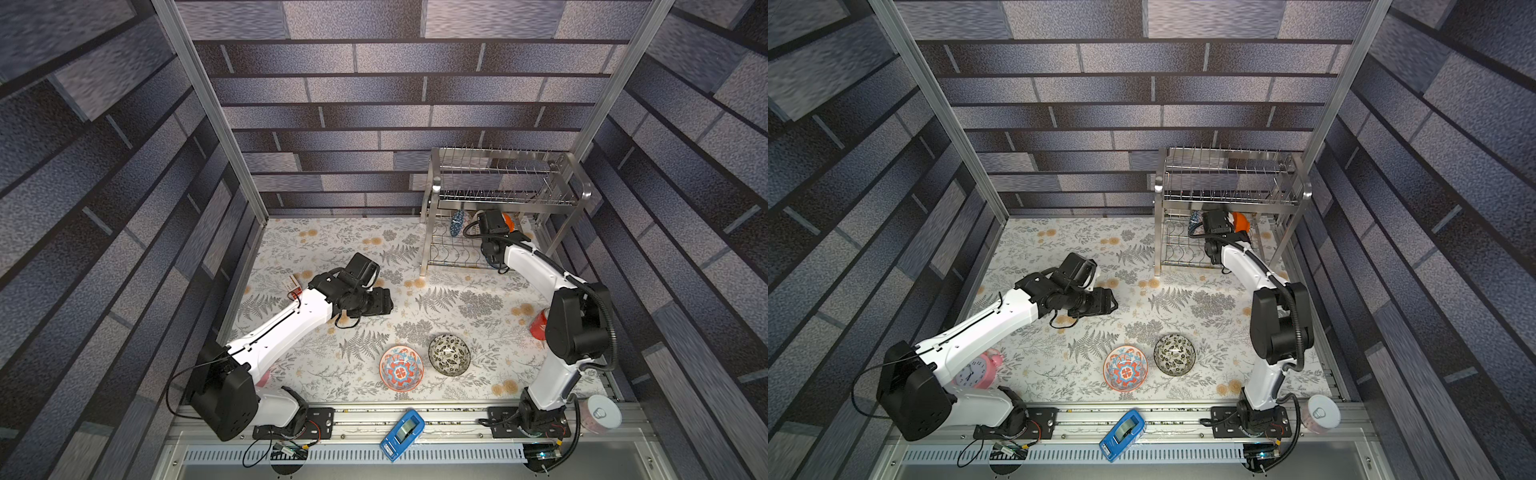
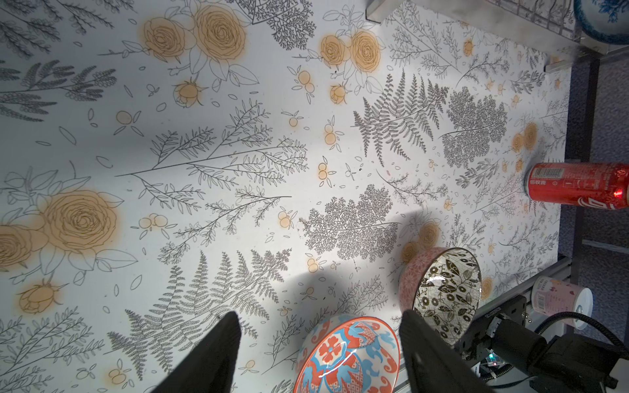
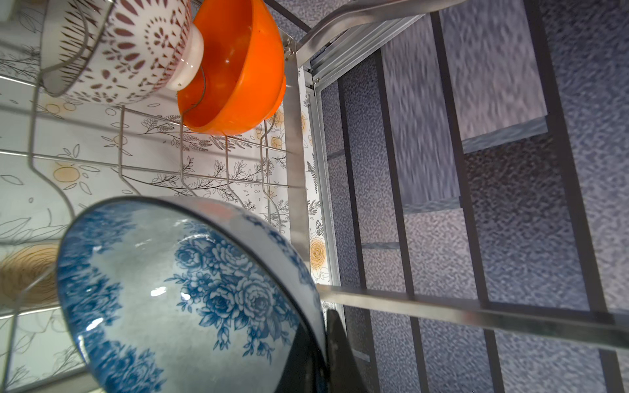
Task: Load bowls into a dish rack
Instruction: Place the bowl in the dish rack.
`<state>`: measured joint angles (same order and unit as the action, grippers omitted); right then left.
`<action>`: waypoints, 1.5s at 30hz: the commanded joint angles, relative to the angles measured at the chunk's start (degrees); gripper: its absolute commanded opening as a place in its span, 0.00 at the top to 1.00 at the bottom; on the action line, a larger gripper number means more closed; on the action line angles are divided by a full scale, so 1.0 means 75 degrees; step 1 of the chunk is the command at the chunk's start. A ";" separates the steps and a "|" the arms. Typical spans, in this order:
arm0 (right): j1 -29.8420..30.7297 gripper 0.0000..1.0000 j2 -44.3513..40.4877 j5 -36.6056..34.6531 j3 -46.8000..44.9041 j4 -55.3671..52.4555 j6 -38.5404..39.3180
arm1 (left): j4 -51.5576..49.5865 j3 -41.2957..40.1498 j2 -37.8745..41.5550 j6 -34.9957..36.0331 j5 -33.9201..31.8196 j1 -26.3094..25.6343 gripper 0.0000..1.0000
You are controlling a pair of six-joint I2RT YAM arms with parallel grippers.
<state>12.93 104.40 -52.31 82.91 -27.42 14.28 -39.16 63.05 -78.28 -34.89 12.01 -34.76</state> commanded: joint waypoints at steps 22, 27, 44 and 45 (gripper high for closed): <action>-0.0205 1.00 0.0166 -0.0648 -0.0034 0.1328 0.0216 | -0.0054 0.0248 -0.0429 0.0136 0.0098 0.0086 0.24; -0.0212 1.00 0.0118 -0.0713 -0.0365 0.1574 0.0226 | -0.0071 0.0196 -0.0362 0.0126 0.0074 0.0088 0.24; -0.0206 1.00 0.0853 -0.1672 -0.0443 0.3236 0.1475 | -0.0083 0.0150 -0.0379 0.0092 0.0028 0.0106 0.24; -0.0211 1.00 0.0916 -0.1723 -0.0418 0.3312 0.1566 | -0.0082 0.0149 -0.0378 0.0082 0.0028 0.0109 0.24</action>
<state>11.70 109.58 -61.69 77.84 -6.94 23.90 -38.79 63.59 -81.49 -34.87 12.23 -34.39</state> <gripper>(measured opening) 0.076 0.760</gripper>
